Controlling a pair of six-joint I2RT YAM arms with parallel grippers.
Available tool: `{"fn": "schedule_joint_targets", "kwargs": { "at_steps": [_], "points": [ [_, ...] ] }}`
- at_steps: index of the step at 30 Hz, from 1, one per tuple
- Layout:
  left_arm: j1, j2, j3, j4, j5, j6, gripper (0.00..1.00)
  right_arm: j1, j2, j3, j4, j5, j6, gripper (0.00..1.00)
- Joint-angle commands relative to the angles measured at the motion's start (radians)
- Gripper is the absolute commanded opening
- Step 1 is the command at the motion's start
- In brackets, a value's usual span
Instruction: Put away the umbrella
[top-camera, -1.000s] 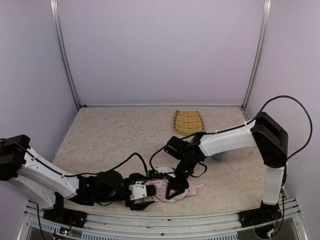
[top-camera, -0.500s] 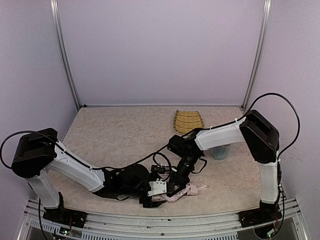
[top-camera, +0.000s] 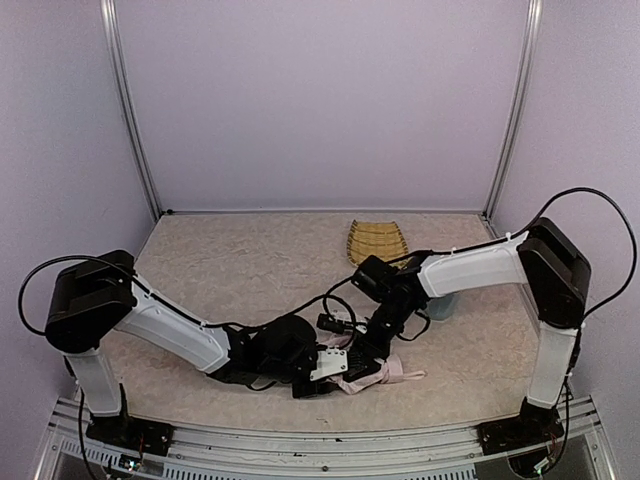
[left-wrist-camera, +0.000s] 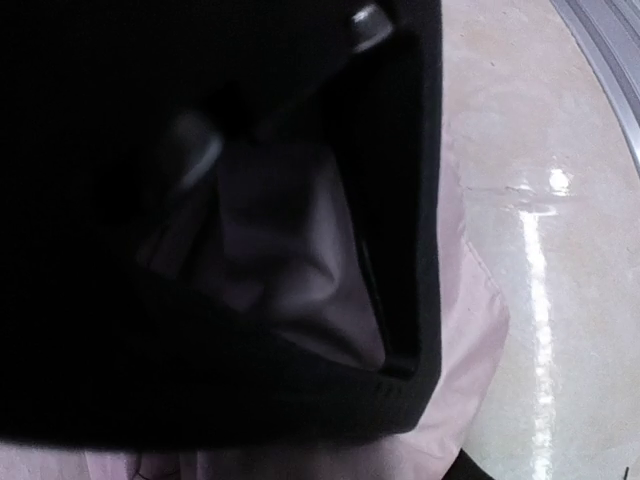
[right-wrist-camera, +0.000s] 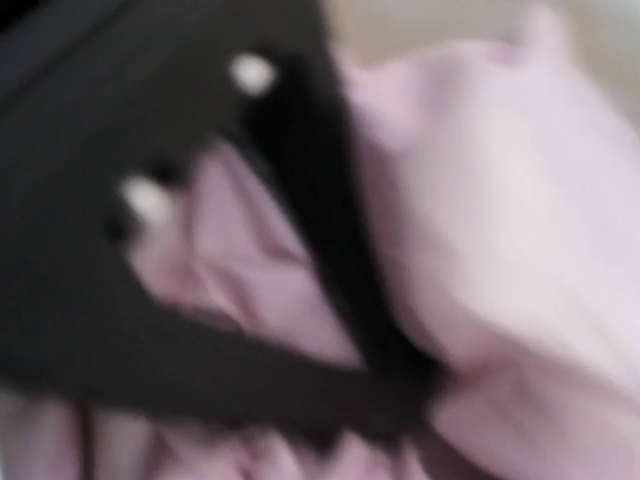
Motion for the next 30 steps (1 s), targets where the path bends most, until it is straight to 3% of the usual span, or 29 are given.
{"fn": "schedule_joint_targets", "kwargs": {
  "at_steps": [1,7,14,23,27,30],
  "points": [
    [0.033,0.083,-0.028,-0.164,-0.098,-0.062,0.0,-0.008,-0.205,-0.062,0.134,0.257,0.109,0.77],
    [0.041,-0.039,-0.072,-0.03,-0.413,-0.08,0.0,-0.012,-0.495,-0.187,0.23,0.447,0.195,0.79],
    [0.042,-0.326,-0.07,0.015,-0.628,0.055,0.0,-0.013,-0.806,-0.354,0.391,0.441,0.22,0.83],
    [0.027,-0.757,-0.061,-0.031,-0.433,0.112,0.0,-0.013,-0.98,-0.415,0.64,0.319,0.23,0.84],
    [-0.021,-0.796,-0.055,-0.032,-0.526,0.185,0.0,-0.011,-0.957,-0.435,0.795,0.206,0.276,0.88],
    [-0.043,-0.796,-0.044,-0.025,-0.568,0.213,0.0,0.001,-0.886,-0.407,0.816,0.158,0.294,0.89]
  ]
}}
